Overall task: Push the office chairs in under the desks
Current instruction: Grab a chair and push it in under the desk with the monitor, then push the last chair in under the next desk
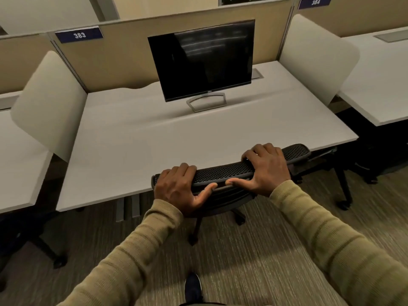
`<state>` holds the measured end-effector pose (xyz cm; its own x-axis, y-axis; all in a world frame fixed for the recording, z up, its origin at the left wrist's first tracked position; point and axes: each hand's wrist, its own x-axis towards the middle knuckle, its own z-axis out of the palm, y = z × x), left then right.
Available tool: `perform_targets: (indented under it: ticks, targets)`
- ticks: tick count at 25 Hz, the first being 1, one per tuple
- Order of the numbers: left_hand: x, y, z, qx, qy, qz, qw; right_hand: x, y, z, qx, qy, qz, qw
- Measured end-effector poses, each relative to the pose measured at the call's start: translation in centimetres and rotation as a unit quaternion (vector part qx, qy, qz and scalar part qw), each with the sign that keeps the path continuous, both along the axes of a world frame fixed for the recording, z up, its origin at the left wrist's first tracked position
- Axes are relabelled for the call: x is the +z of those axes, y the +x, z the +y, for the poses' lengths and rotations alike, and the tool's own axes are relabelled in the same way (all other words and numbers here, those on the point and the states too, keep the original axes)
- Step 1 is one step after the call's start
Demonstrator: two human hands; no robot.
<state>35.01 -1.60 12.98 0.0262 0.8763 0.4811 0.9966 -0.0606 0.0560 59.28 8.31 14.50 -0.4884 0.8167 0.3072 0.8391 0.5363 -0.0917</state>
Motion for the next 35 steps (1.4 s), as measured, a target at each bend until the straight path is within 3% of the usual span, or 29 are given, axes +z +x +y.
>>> perform_targets:
  ticks: [5,10,23,35]
  targets:
    - [0.4,2.5,0.1,0.057,-0.04,0.004,0.998,-0.3,2.2,-0.5,0.067,-0.027,0.008,0.997]
    - [-0.6,10.9,0.9,0.071,-0.064,-0.016,0.995,-1.6,8.0,-1.8,0.104,-0.028,0.013,0.994]
    - [-3.2,35.8,11.2,-0.108,-0.129,0.005,0.986,-3.4,31.3,0.2,-0.058,-0.062,0.032,0.996]
    - [-3.1,55.6,27.8,-0.168,-0.185,0.005,0.968,-1.4,49.7,13.9,-0.129,-0.066,0.024,0.989]
